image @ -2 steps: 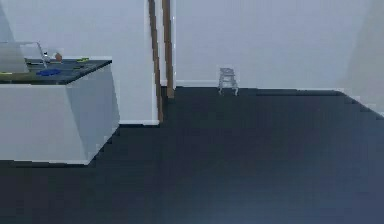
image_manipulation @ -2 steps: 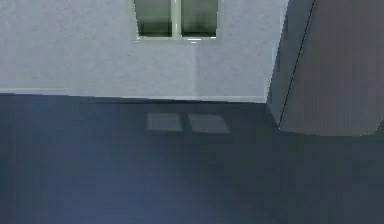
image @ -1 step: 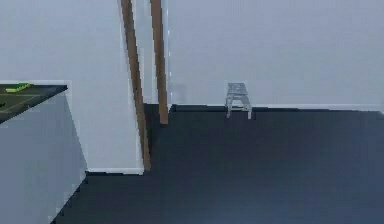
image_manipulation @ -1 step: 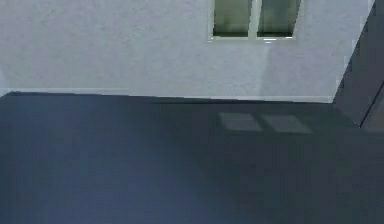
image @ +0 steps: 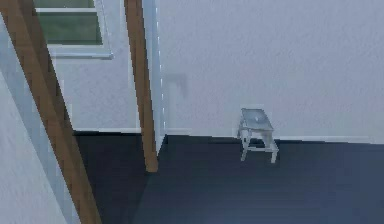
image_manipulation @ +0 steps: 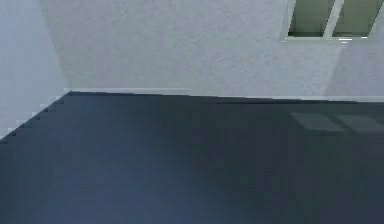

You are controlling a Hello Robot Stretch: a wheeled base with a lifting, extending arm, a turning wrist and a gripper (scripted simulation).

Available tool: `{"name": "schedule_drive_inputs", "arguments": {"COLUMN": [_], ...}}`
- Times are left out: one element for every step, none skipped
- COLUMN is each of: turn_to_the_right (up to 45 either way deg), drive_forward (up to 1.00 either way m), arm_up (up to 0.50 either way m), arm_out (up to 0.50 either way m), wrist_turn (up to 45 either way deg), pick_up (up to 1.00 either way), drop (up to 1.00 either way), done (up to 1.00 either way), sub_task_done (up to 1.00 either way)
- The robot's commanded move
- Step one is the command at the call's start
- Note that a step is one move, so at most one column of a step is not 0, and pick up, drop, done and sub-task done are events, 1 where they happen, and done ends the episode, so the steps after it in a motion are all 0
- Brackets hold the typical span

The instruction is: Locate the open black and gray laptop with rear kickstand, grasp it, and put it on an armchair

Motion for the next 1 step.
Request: {"name": "schedule_drive_inputs", "arguments": {"turn_to_the_right": [-3.0], "drive_forward": [0.00], "arm_up": [0.00], "arm_out": [0.00], "wrist_turn": [0.0], "pick_up": [0.00], "drop": [0.00], "done": [0.00], "sub_task_done": [0.00]}}
